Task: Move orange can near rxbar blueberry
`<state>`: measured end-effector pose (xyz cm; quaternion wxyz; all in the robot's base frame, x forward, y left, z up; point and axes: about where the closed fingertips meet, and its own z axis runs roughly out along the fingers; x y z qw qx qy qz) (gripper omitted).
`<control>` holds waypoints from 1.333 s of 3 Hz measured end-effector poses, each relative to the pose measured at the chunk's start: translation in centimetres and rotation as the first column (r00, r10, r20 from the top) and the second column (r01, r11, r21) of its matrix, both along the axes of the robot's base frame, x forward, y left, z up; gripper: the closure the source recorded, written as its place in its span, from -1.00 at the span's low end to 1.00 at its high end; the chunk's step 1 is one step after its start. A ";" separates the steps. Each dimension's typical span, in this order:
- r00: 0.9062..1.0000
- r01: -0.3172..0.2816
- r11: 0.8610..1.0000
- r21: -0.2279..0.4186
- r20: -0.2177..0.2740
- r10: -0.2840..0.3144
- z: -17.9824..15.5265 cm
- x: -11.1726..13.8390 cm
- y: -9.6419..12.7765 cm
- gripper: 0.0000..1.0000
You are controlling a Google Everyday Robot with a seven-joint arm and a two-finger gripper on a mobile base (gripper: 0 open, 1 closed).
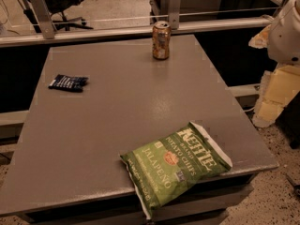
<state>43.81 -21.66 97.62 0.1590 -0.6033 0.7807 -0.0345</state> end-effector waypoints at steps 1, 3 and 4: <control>1.000 0.000 1.000 0.000 0.000 0.000 0.0 0.0 0.0 -1.00; 0.998 -0.003 0.997 0.079 0.059 -0.002 -0.8 1.9 0.7 -1.00; 0.986 -0.027 0.979 0.202 0.165 -0.007 -1.5 7.1 1.9 -1.00</control>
Offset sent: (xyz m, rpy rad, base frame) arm 0.0076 -0.0025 -0.0045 0.0404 -0.0035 -0.0243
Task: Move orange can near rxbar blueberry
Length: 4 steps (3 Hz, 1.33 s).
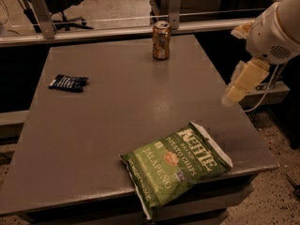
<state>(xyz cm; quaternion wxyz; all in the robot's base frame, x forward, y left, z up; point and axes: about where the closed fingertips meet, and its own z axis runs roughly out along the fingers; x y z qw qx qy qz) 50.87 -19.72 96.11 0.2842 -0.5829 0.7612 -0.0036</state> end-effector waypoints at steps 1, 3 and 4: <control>0.994 -0.006 0.985 0.170 0.109 -0.013 0.2 7.3 1.9 -1.00; 0.984 -0.004 0.892 0.452 0.161 -0.077 -0.7 20.7 6.1 -1.00; 0.979 0.034 0.861 0.507 0.155 -0.130 -2.2 25.5 7.0 -1.00</control>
Offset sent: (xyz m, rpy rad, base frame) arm 0.2385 0.0646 0.0029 0.5891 -0.2183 -0.0307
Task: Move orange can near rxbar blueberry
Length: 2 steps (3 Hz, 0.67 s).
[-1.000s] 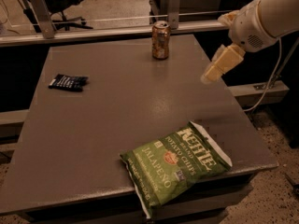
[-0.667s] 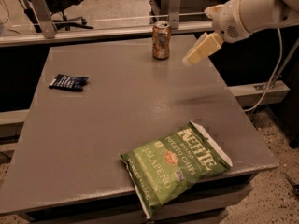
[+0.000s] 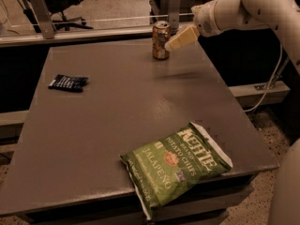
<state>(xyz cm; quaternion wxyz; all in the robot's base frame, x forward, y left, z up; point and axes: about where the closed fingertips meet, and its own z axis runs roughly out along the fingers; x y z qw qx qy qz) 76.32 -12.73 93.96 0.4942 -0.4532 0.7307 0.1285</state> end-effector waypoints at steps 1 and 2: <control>0.999 0.034 0.997 0.065 -0.019 -0.033 -1.7 3.6 0.8 -1.00; 0.998 0.038 0.994 0.098 -0.052 -0.033 -2.9 4.8 1.5 -1.00</control>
Offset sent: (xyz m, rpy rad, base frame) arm 0.0657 0.0165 -0.0367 0.1377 0.0826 -0.0476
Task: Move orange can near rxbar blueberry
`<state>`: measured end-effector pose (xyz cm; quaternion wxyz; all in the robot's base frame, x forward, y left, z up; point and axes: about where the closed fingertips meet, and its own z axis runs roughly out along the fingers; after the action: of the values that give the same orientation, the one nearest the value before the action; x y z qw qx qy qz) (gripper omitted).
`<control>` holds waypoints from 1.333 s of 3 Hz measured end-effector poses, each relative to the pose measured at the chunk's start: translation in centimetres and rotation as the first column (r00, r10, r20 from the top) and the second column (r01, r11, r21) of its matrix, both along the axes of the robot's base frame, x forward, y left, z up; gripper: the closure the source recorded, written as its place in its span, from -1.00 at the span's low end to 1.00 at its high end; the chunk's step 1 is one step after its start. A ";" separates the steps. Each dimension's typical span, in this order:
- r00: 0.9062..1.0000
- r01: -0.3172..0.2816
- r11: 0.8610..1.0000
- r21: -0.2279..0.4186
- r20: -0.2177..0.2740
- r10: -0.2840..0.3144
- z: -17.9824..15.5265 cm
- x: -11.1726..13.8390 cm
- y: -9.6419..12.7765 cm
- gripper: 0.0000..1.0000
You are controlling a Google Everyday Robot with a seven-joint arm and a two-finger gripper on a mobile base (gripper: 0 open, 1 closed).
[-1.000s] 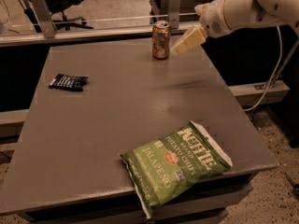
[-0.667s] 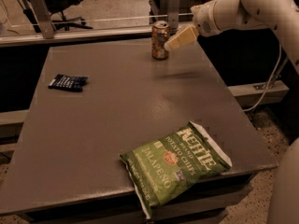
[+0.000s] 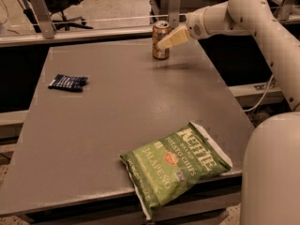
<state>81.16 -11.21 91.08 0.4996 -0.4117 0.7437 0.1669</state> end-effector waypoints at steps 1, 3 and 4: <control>0.998 -0.036 0.999 0.037 -0.045 0.038 -1.0 0.1 1.7 -0.62; 0.985 -0.138 0.984 0.112 -0.085 0.148 -0.7 -2.3 4.1 0.31; 0.970 -0.226 0.962 0.153 -0.053 0.236 1.4 -5.5 5.5 0.77</control>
Offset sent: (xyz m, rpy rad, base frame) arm -0.0146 0.0371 -0.0075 0.1033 0.1085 0.1316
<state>75.65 -5.75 92.47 0.4789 -0.4518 0.6935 0.2926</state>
